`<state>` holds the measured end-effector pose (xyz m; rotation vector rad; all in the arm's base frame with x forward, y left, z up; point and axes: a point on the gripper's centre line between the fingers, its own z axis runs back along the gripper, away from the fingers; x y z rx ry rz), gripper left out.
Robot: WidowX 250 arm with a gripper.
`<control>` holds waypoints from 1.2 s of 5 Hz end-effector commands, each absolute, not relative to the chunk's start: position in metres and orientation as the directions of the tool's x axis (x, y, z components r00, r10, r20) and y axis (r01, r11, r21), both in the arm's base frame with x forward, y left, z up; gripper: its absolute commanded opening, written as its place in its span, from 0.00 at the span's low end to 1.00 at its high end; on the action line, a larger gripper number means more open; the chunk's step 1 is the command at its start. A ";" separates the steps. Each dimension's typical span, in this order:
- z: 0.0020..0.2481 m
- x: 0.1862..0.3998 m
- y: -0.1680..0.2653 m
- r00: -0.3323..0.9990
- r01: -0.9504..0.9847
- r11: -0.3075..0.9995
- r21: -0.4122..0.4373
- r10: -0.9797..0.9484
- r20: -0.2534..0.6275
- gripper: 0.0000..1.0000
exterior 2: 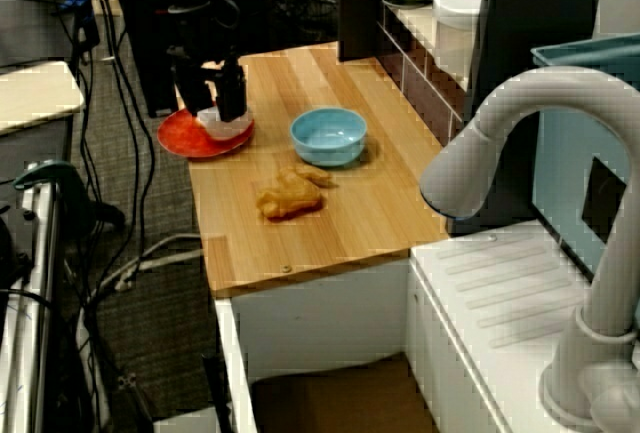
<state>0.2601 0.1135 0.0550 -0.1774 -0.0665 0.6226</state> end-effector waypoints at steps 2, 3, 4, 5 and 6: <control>0.092 0.284 0.090 0.838 -0.512 0.838 -0.191 0.536 0.104 1.00; 0.089 0.288 0.078 0.845 -0.492 0.852 -0.178 0.517 0.141 1.00; 0.083 0.291 0.069 0.859 -0.468 0.870 -0.155 0.489 0.154 1.00; 0.079 0.292 0.067 0.858 -0.460 0.873 -0.159 0.484 0.174 0.79; 0.072 0.290 0.069 0.853 -0.466 0.870 -0.162 0.491 0.178 0.00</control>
